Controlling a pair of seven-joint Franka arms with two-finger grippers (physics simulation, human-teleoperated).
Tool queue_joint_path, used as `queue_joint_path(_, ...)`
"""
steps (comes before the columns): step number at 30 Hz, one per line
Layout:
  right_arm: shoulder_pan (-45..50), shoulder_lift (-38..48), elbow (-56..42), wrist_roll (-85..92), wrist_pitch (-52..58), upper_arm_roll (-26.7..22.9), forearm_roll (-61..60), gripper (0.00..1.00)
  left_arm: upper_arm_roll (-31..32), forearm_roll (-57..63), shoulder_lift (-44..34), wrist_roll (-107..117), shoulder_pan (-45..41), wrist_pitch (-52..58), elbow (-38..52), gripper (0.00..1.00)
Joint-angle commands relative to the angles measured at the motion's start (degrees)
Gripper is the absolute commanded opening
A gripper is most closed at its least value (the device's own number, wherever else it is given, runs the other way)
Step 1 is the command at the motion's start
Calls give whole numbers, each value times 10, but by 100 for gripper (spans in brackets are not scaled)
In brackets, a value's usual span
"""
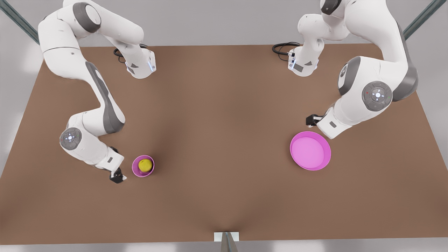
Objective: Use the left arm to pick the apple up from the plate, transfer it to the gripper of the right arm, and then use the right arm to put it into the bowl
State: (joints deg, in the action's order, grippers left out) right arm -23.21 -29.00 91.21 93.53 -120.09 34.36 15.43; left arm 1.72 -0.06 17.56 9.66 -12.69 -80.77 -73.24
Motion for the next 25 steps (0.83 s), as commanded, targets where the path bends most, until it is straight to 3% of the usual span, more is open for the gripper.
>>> queue_joint_path(1, -3, 11, -30, -871, 277, -4, 42, 100, 0, -2, -1, 4, 2, 1, 2, 100)
queue_joint_path(2, 9, -15, -88, -1042, 315, -3, 87, 100, 0, -4, -1, 4, 3, 2, 2, 100)
queue_joint_path(4, 47, -74, -240, -1053, 484, 2, 138, 100, 0, -3, -1, 3, 3, 3, 1, 100)
queue_joint_path(5, 48, -62, -257, -1055, 507, -4, 143, 100, 0, -2, -1, 2, 4, 8, 1, 100)
queue_joint_path(8, 112, 3, -292, -1050, 514, -115, 66, 100, 0, -3, -1, 2, 3, 8, 1, 100)
queue_joint_path(10, 116, 76, -256, -1049, 521, -170, -40, 100, 0, -3, -1, 2, 3, 8, 1, 100)
queue_joint_path(16, 123, 184, -126, -1043, 456, -238, -123, 100, 0, -3, -1, 2, 3, 7, 1, 100)
queue_joint_path(25, 177, 192, -64, -1026, 393, -299, -133, 100, 1, -3, 0, 3, 2, 7, 1, 100)
